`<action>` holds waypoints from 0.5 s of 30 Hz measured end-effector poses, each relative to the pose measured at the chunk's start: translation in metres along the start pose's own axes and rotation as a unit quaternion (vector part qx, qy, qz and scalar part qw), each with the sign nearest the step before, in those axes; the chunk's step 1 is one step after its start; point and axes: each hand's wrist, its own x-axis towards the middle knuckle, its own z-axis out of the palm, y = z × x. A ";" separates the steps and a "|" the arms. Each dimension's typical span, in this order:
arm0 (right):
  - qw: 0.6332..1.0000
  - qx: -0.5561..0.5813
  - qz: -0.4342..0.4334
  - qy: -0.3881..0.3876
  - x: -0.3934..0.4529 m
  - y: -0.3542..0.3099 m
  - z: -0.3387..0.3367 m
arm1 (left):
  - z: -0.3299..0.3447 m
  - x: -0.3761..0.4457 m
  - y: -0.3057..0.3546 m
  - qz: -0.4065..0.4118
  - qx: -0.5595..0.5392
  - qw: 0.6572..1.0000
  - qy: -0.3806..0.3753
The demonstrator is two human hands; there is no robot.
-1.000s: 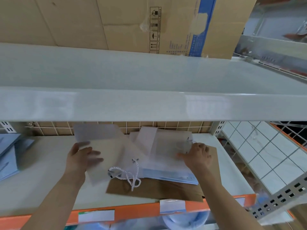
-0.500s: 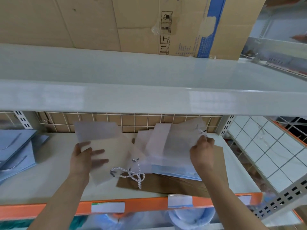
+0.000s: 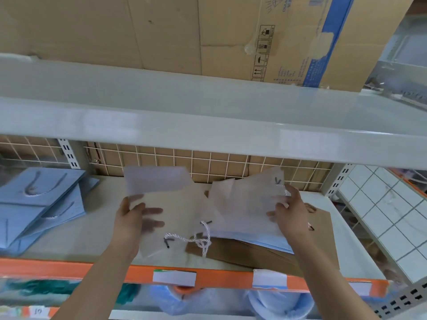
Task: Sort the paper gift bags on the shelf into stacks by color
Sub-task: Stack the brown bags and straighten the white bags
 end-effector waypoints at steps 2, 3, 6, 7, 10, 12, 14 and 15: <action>0.999 0.033 -0.027 0.010 -0.005 -0.003 0.012 | -0.010 -0.003 0.005 -0.003 -0.005 1.000 0.000; 0.998 0.054 -0.037 0.017 -0.007 -0.005 0.018 | -0.017 -0.003 0.009 -0.003 -0.007 1.000 0.003; 0.992 0.117 -0.046 0.029 -0.013 -0.015 0.040 | -0.037 -0.002 0.022 -0.006 -0.019 1.000 0.018; 0.989 0.140 -0.041 0.032 -0.015 -0.019 0.048 | -0.045 -0.001 0.026 -0.005 -0.024 0.999 0.024; 0.983 0.181 -0.027 0.026 -0.029 -0.034 0.077 | -0.077 0.000 0.039 0.000 -0.039 0.998 0.039; 0.979 0.200 -0.019 0.016 -0.044 -0.044 0.101 | -0.103 -0.001 0.048 0.000 -0.048 0.997 0.054; 0.979 0.204 -0.022 0.011 -0.063 -0.055 0.126 | -0.135 -0.002 0.058 0.001 -0.048 0.997 0.062; 0.978 0.206 -0.025 0.009 -0.074 -0.059 0.140 | -0.152 -0.003 0.063 0.003 -0.046 0.997 0.062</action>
